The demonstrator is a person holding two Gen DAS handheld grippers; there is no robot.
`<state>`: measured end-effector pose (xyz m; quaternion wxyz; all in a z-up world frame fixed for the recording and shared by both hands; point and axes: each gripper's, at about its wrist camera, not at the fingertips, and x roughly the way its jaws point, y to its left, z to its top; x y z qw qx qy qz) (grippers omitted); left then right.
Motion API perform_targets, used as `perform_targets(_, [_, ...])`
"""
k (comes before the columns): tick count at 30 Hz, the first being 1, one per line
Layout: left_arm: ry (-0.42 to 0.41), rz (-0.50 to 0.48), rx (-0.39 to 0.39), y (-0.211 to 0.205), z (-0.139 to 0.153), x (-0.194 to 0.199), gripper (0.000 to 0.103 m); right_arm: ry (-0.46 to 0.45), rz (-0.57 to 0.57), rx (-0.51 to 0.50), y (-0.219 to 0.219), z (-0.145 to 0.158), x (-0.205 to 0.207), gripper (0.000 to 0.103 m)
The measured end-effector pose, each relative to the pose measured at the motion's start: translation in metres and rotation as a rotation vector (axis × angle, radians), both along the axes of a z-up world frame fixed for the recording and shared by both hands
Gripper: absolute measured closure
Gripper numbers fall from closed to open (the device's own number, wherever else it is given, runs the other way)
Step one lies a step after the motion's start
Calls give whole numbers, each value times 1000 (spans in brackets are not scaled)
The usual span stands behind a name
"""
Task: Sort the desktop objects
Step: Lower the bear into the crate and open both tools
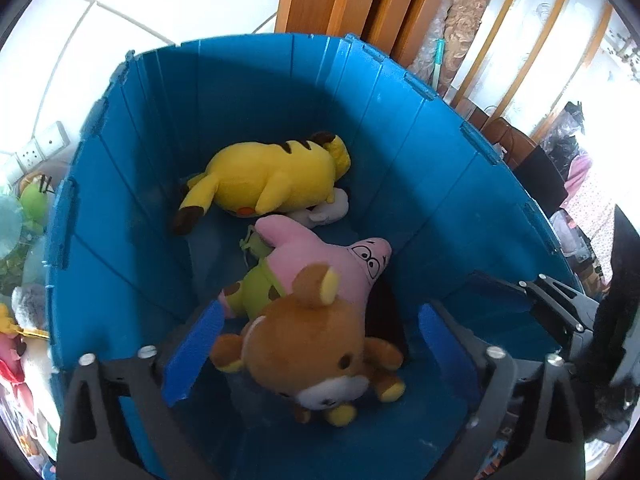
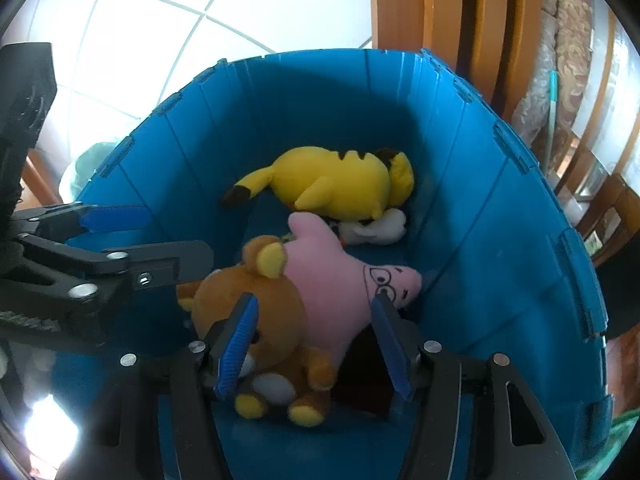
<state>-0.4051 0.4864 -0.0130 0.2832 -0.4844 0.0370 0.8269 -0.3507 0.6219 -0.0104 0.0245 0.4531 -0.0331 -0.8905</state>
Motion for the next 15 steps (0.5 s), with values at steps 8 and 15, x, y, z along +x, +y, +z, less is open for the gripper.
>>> perform_targets(8, [72,19,20,-19,17,21,0,55,-24,-9,-3,9,14,7])
perform_targets(15, [99,19,40,-30,26,35,0,102,-62,-8,-6,22,28,0])
